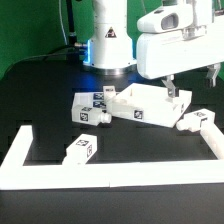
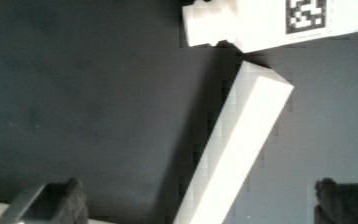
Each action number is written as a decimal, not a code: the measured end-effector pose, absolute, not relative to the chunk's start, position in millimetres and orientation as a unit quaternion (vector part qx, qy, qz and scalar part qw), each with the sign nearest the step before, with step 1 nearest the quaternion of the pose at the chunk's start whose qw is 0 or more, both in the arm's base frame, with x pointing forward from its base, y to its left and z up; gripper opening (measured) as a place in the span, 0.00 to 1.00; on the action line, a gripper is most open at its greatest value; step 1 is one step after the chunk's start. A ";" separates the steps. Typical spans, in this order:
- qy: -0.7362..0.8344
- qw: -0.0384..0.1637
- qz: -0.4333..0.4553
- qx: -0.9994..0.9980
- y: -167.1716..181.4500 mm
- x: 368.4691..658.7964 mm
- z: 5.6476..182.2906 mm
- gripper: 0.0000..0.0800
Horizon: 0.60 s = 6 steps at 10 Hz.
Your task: Assemble one leg
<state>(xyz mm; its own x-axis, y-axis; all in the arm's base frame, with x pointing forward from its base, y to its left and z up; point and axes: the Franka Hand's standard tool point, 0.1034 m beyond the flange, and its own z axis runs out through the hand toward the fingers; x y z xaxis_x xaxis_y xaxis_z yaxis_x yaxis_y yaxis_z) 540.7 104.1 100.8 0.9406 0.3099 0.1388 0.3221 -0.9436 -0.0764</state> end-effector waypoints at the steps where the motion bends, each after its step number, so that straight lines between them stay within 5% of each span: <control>1: -0.161 0.049 -0.062 -0.984 104.1 540.6 100.5 0.81; 6: 0.049 0.067 -0.025 -0.996 137.2 530.5 95.8 0.81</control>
Offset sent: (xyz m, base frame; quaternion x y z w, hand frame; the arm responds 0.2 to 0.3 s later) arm -0.0257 0.0158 -0.0156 -0.0718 -0.0507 0.3188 0.9437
